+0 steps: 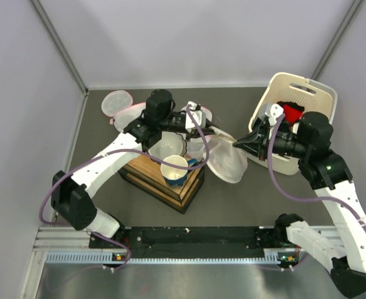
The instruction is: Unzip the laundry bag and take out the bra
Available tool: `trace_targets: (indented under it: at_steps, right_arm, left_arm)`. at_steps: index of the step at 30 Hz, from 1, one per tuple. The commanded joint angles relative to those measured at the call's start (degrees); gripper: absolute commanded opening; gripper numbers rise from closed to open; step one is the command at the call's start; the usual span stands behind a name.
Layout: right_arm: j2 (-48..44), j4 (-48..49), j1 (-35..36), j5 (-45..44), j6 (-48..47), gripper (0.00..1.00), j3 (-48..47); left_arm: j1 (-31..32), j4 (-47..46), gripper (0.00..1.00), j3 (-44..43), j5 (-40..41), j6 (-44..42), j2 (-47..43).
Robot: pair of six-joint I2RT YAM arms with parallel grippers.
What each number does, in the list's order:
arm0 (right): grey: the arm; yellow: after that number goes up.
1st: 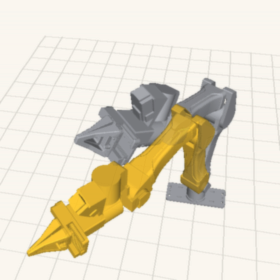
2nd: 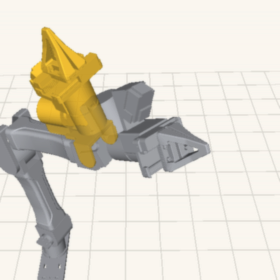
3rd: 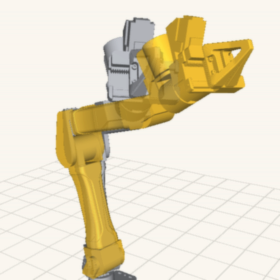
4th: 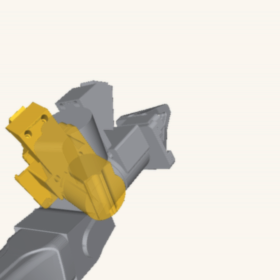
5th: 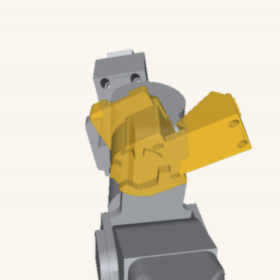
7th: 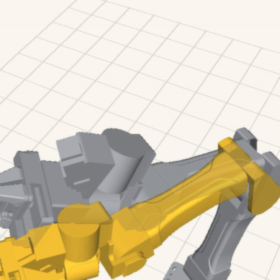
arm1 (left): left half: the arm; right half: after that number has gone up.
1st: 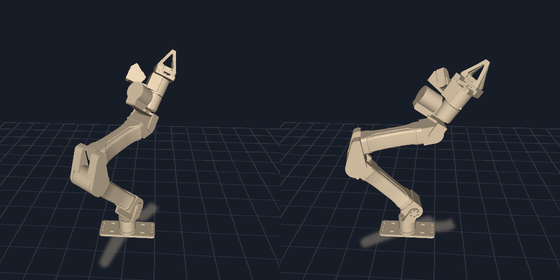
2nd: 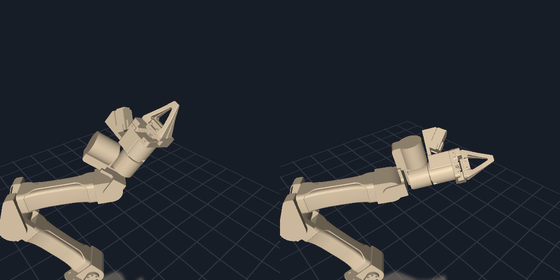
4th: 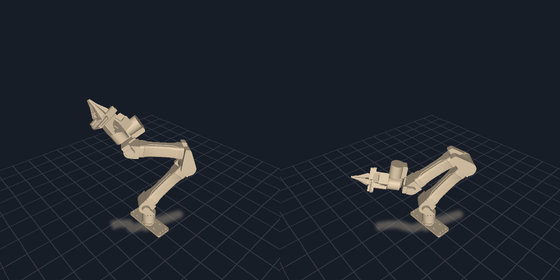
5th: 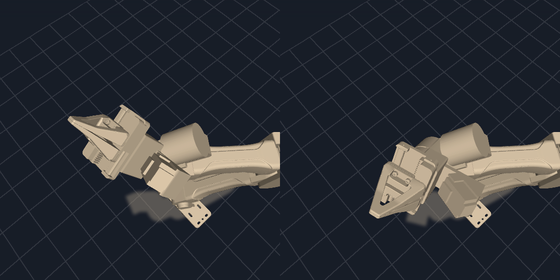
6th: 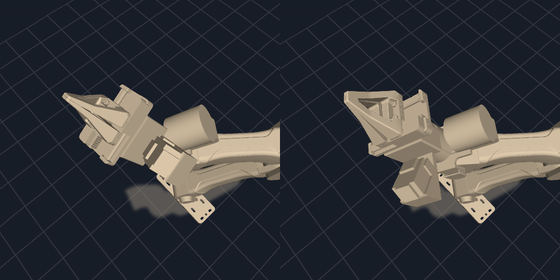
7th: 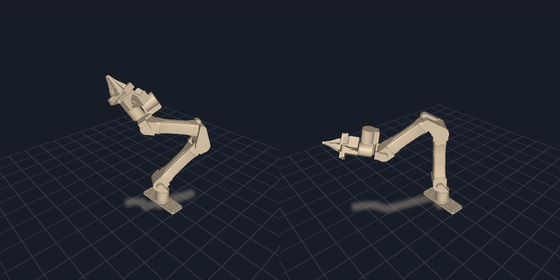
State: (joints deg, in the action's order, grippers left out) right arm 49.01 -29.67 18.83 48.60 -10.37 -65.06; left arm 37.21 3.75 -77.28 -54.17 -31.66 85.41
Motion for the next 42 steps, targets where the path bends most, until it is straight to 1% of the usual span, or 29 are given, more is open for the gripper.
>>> trace_targets:
  at_steps: [1,2,3,4,5,6,7,8,9,10,12,13,15,16,17,20,21,22,24,27,28,29,31,32,34,36,38,40,42]
  right_arm:
    - [-1.1,2.0,-2.3,-0.8,0.8,0.00,-1.7]
    - [-1.1,2.0,-2.7,-1.7,1.2,0.00,-1.5]
    - [-1.0,2.0,-3.1,-3.1,1.5,0.00,-1.5]
    - [-0.8,2.0,-3.5,-7.1,2.4,0.00,-1.4]
    - [-0.8,2.2,-3.5,-10.8,3.1,0.00,-1.5]
    - [-0.5,2.2,-3.5,-14.9,4.0,0.09,-1.7]
    - [-0.4,2.1,-3.5,-20.9,4.7,0.29,-1.9]
    - [-0.6,2.2,-3.5,-23.3,5.0,0.53,-2.1]
    - [-0.8,2.2,-3.5,-25.1,5.4,0.74,-2.4]
    - [-0.9,2.2,-3.5,-28.1,6.1,0.82,-2.6]
    - [-2.3,2.8,-3.5,-31.4,7.2,0.90,-3.5]
    - [-2.8,2.9,-3.5,-34.2,8.5,0.93,-3.9]
    - [-3.5,3.2,-3.5,-35.8,9.7,0.93,-5.4]
    - [-3.6,3.3,-3.5,-36.4,12.1,0.93,-6.0]
    - [-3.1,3.3,-3.5,-36.7,13.7,0.92,-7.3]
    - [-1.8,3.1,-3.5,-37.0,18.5,0.87,-9.1]
    - [-0.3,2.6,-3.5,-37.3,19.2,0.85,-9.7]
    - [1.1,0.3,-3.5,-37.6,20.6,0.86,-10.7]
    - [4.4,-2.1,-2.8,-37.2,20.8,0.89,-13.6]
    - [6.3,-1.6,0.1,-38.7,19.7,0.90,-13.3]
    - [7.6,-1.6,2.8,-40.3,19.2,0.89,-13.5]
    - [8.4,-1.4,3.9,-40.9,18.9,0.82,-13.9]
    - [10.0,-0.5,6.7,-41.6,18.8,0.72,-14.1]
    - [10.3,0.9,7.4,-41.5,18.9,0.61,-14.0]
    - [11.1,1.9,8.2,-41.3,19.0,0.52,-14.0]
    - [12.0,3.4,9.1,-41.4,19.0,0.50,-13.9]
    - [12.5,4.1,9.6,-41.5,18.9,0.48,-13.6]
    - [12.9,4.7,10.1,-42.2,18.2,0.44,-13.6]
    - [13.8,4.6,10.9,-42.8,17.7,0.43,-13.8]
  left_arm:
    - [0.2,-2.6,0.08,-2.1,0.3,-0.5,-0.7]
    - [0.2,-3.2,0.00,-2.1,0.5,-0.2,-0.5]
    - [0.3,-3.3,0.00,-2.0,1.0,0.5,-0.5]
    - [0.4,-3.3,0.00,-2.1,1.1,1.6,-0.3]
    - [0.4,-6.1,0.00,-2.1,1.3,2.6,0.1]
    - [0.5,-7.5,0.00,-1.8,3.4,4.2,0.3]
    - [0.7,-9.2,0.00,-1.8,4.8,8.9,0.5]
    - [0.9,-13.4,0.00,-1.7,7.2,11.9,1.5]
    - [1.1,-15.4,0.00,-2.2,10.0,15.3,2.1]
    - [1.7,-16.7,0.00,-2.8,17.2,22.0,2.8]
    - [2.4,-13.9,0.00,-7.5,23.1,26.0,5.9]
    - [3.3,-12.0,0.00,-9.6,29.0,28.0,7.1]
    - [4.2,-6.7,0.00,-15.6,34.2,29.8,10.4]
    - [5.1,-6.0,0.00,-16.8,36.7,30.9,11.1]
    - [5.5,-5.8,0.00,-17.4,41.8,31.1,11.6]
    - [6.5,-5.5,0.00,-17.5,47.8,33.7,11.0]
    - [6.5,-4.9,0.00,-18.0,48.2,34.3,10.8]
    - [6.5,-0.5,0.00,-18.8,48.5,34.8,10.9]
    - [6.6,4.6,0.00,-22.5,49.2,34.9,11.8]
    - [6.5,11.6,0.00,-25.4,49.3,35.9,12.3]
    - [6.5,12.7,0.00,-25.6,49.1,36.8,12.1]
    - [6.6,14.1,0.00,-25.5,48.3,37.3,11.9]
    - [6.6,14.4,0.00,-24.9,46.4,38.2,11.0]
    - [6.6,14.7,0.00,-24.7,45.8,38.3,10.7]
    - [6.5,17.4,0.00,-26.0,43.9,38.8,11.1]
    - [6.4,21.0,0.00,-28.5,42.6,39.0,11.7]
    - [6.4,22.3,0.00,-29.7,41.4,39.4,12.1]
    - [6.4,23.1,0.00,-29.6,41.0,39.7,11.9]
    - [6.4,23.3,0.00,-29.6,40.0,39.7,11.8]
